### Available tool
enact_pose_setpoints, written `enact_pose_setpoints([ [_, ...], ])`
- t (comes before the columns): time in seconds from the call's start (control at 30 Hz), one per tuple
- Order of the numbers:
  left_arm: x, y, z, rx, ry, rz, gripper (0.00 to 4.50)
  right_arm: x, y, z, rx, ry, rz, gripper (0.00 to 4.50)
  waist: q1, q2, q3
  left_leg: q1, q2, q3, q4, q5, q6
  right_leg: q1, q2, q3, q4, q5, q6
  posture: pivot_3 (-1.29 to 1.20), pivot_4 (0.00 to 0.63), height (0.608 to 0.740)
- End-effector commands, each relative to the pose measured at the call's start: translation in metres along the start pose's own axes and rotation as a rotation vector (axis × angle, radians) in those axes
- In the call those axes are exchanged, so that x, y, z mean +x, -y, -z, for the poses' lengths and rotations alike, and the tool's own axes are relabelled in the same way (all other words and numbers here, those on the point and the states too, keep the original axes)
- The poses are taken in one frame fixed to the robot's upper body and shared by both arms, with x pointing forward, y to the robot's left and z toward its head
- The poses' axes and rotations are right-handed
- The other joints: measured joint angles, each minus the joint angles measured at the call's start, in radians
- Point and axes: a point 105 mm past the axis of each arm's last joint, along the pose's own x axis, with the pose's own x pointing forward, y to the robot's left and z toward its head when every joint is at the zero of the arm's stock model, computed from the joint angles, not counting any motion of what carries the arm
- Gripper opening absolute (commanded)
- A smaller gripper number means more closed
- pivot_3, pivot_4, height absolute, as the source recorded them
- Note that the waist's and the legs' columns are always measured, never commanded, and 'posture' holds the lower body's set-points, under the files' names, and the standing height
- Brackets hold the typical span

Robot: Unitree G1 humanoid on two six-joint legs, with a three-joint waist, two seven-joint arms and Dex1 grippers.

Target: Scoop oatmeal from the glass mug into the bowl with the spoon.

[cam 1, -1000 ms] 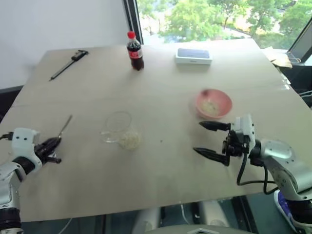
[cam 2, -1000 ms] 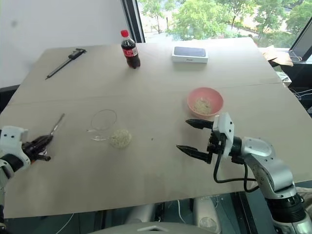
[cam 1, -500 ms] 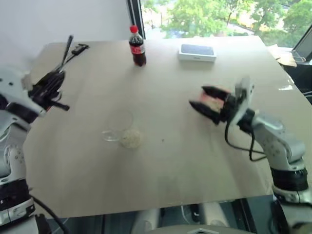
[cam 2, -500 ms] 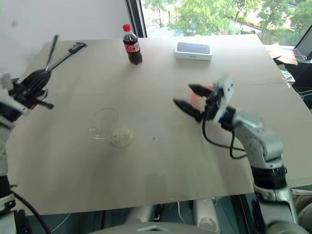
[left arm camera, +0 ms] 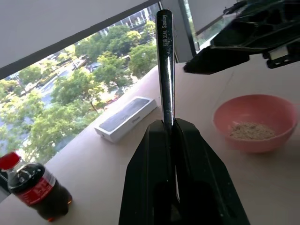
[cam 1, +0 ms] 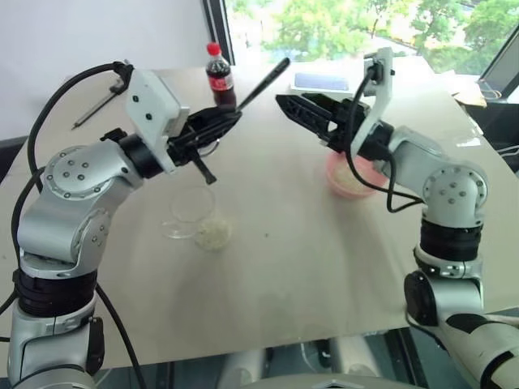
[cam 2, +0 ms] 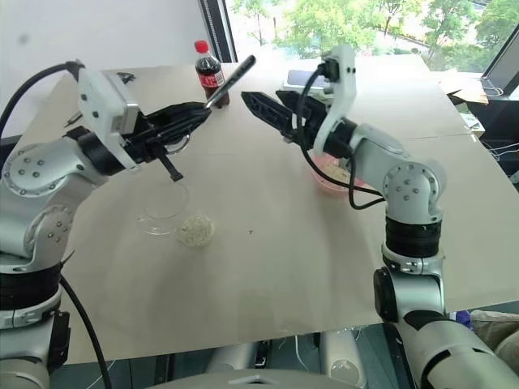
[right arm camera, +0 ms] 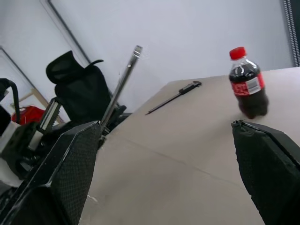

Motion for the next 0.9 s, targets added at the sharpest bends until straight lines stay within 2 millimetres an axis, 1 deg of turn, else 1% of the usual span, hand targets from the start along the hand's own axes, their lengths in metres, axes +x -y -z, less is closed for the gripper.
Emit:
enact_pose_setpoints([
  [0.03, 0.004, 0.006, -0.015, 0.055, 0.035, 0.032, 0.03, 0.006, -0.016, -0.019, 0.019, 0.055, -0.054, 4.50, -0.003, 0.000, 0.000, 0.000, 0.000, 0.000, 0.001, 0.000, 0.000, 0.000, 0.000, 0.000, 0.001, 0.000, 0.000, 0.00, 0.150, 0.740],
  [0.23, 0.006, 0.006, -0.010, 0.089, 0.005, 0.039, 0.03, 0.013, -0.036, -0.027, 0.091, 0.074, -0.154, 4.50, -0.013, 0.000, 0.000, 0.001, 0.000, 0.000, 0.004, 0.000, 0.000, 0.000, 0.001, 0.001, 0.005, 0.000, 0.000, 0.00, 0.150, 0.740],
  [0.3, 0.007, 0.007, -0.006, 0.107, -0.006, 0.042, 0.03, 0.013, -0.036, -0.026, 0.093, 0.065, -0.151, 4.50, -0.014, 0.000, 0.000, 0.001, 0.000, 0.000, 0.004, 0.000, 0.000, 0.000, 0.001, 0.001, 0.005, 0.000, 0.000, 0.00, 0.150, 0.740],
  [0.43, 0.008, 0.007, -0.005, 0.117, -0.011, 0.039, 0.03, 0.013, -0.031, -0.024, 0.084, 0.052, -0.124, 4.50, -0.015, 0.000, 0.000, 0.001, 0.000, 0.001, 0.004, 0.000, 0.000, 0.000, 0.001, 0.001, 0.005, 0.000, 0.000, 0.00, 0.150, 0.740],
  [0.5, 0.008, 0.007, -0.005, 0.119, -0.009, 0.035, 0.00, 0.013, -0.029, -0.023, 0.077, 0.047, -0.114, 3.98, -0.015, 0.000, 0.000, 0.001, 0.000, 0.001, 0.004, 0.000, 0.000, 0.000, 0.001, 0.001, 0.005, 0.000, 0.000, 0.00, 0.150, 0.740],
  [0.53, 0.008, 0.006, -0.005, 0.122, -0.009, 0.031, 0.00, 0.013, -0.029, -0.022, 0.079, 0.047, -0.109, 3.57, -0.015, 0.000, 0.000, 0.001, 0.000, 0.001, 0.004, 0.000, 0.000, 0.000, 0.002, 0.001, 0.005, 0.000, 0.000, 0.00, 0.150, 0.740],
  [0.63, 0.008, 0.004, -0.006, 0.121, -0.004, 0.015, 0.00, 0.012, -0.027, -0.020, 0.075, 0.041, -0.099, 2.12, -0.015, 0.000, 0.000, 0.001, 0.000, 0.001, 0.004, 0.000, 0.000, 0.000, 0.002, 0.002, 0.005, 0.000, 0.000, 0.00, 0.150, 0.740],
  [0.67, 0.008, 0.003, -0.006, 0.123, -0.004, 0.013, 0.00, 0.012, -0.026, -0.020, 0.074, 0.040, -0.098, 1.43, -0.015, 0.000, 0.000, 0.001, 0.000, 0.001, 0.004, 0.000, 0.000, 0.000, 0.002, 0.002, 0.005, 0.000, 0.000, 0.00, 0.150, 0.740],
  [0.73, 0.008, 0.004, -0.005, 0.124, -0.006, 0.014, 0.00, 0.011, -0.025, -0.020, 0.072, 0.047, -0.090, 0.65, -0.015, 0.000, 0.000, 0.001, 0.000, 0.001, 0.004, 0.000, 0.000, 0.000, 0.002, 0.002, 0.005, 0.000, 0.000, 0.00, 0.150, 0.740],
  [0.77, 0.008, 0.005, -0.005, 0.122, -0.008, 0.014, 0.00, 0.011, -0.025, -0.021, 0.072, 0.051, -0.087, 0.17, -0.015, 0.000, 0.000, 0.001, 0.000, 0.001, 0.004, 0.000, 0.000, 0.000, 0.002, 0.002, 0.006, 0.000, 0.000, 0.00, 0.150, 0.740],
  [0.8, 0.008, 0.005, -0.005, 0.118, -0.009, 0.012, 0.00, 0.011, -0.024, -0.021, 0.070, 0.053, -0.083, 0.06, -0.015, 0.000, 0.000, 0.001, 0.000, 0.001, 0.004, 0.000, 0.000, 0.000, 0.002, 0.002, 0.006, 0.000, 0.000, 0.00, 0.150, 0.740],
  [0.9, 0.008, 0.003, -0.005, 0.106, -0.008, 0.001, 0.00, 0.012, -0.022, -0.021, 0.067, 0.051, -0.075, 0.06, -0.015, 0.000, 0.000, 0.001, 0.000, 0.001, 0.004, 0.000, 0.000, 0.000, 0.002, 0.002, 0.006, 0.000, 0.000, 0.00, 0.150, 0.740],
])
